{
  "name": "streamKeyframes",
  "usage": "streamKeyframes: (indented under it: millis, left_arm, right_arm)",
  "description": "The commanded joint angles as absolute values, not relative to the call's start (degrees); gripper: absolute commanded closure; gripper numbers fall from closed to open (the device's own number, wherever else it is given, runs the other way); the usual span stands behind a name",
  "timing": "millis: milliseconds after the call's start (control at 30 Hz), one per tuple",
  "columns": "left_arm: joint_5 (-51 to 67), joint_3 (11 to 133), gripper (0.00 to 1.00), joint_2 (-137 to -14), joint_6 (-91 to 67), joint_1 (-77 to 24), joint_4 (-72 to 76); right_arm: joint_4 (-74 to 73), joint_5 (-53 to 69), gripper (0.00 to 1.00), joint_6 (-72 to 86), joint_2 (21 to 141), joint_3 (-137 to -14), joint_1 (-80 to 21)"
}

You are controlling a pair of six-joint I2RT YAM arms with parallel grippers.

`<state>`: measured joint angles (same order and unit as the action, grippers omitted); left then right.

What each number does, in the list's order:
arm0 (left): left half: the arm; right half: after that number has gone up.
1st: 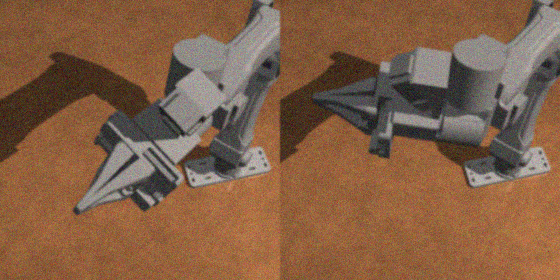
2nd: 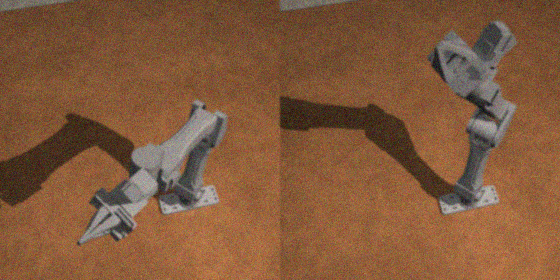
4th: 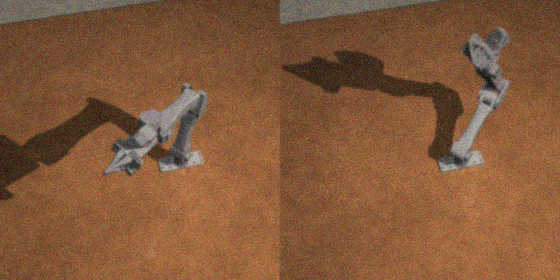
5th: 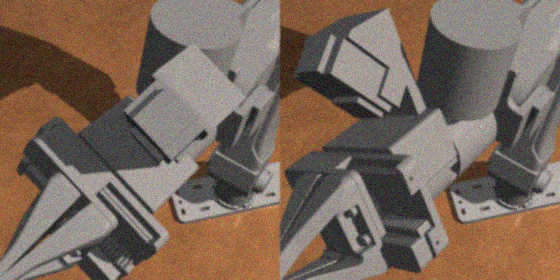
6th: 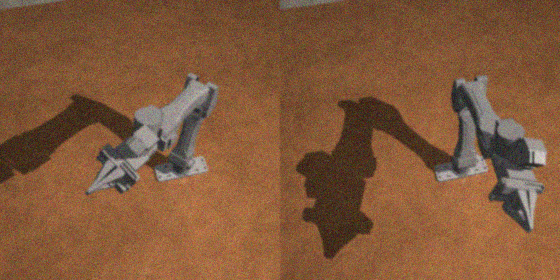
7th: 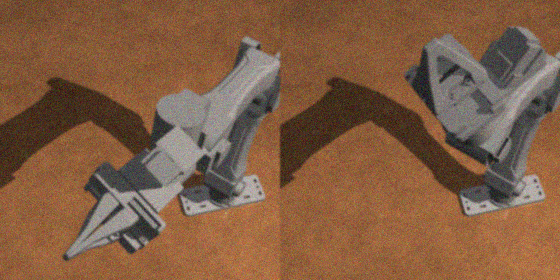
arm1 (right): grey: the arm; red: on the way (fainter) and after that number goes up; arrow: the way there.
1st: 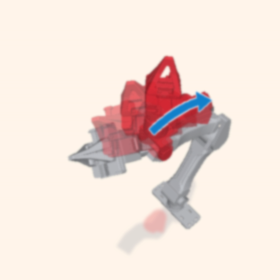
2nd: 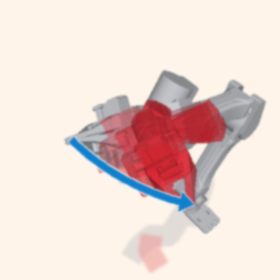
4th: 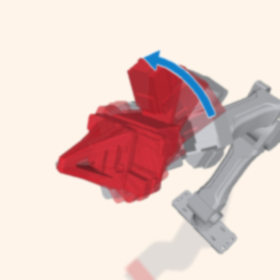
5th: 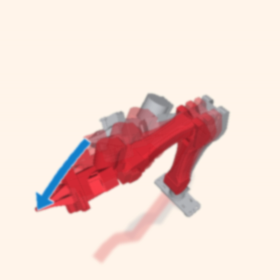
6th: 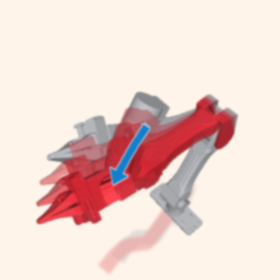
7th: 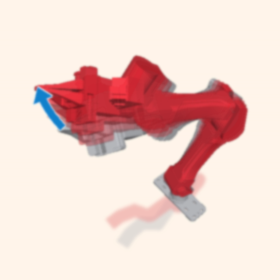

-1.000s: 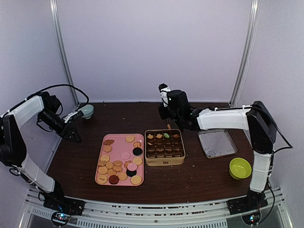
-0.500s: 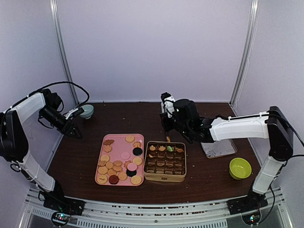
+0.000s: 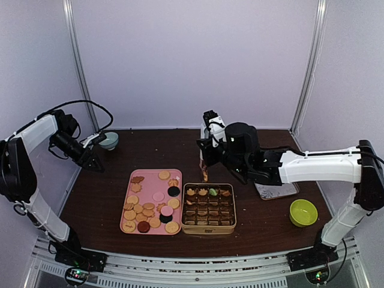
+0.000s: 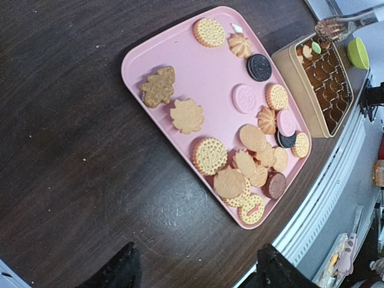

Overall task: Pack the cookies
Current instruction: Move the packing box to the center of the board, then place the fake cookies in the empty pocket of the box.

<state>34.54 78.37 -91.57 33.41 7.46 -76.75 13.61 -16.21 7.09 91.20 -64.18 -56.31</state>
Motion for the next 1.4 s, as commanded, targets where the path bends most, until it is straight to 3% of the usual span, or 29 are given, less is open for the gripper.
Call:
streamKeyframes:
  millis: [0,1000,1167,1367]
  left_arm:
    - [34.71,78.62,0.32,-92.26,34.4,7.96,-75.8]
    - [32.49,74.83,0.31,-86.92,32.97,7.91,-73.83]
    - [31.01,74.2,0.31,-86.02,33.05,7.92,-73.6]
    - [30.26,72.22,0.31,-85.22,32.71,7.95,-72.6]
  right_arm:
    - [14.18,-17.35,1.0,7.05,89.75,-62.99,-59.66]
    - [14.11,-19.36,0.99,9.1,85.2,-54.1,-65.08]
    - [15.48,-18.27,0.79,8.97,85.92,-54.32,-65.12]
    - [16.26,-16.99,0.64,8.7,86.69,-55.5,-65.2]
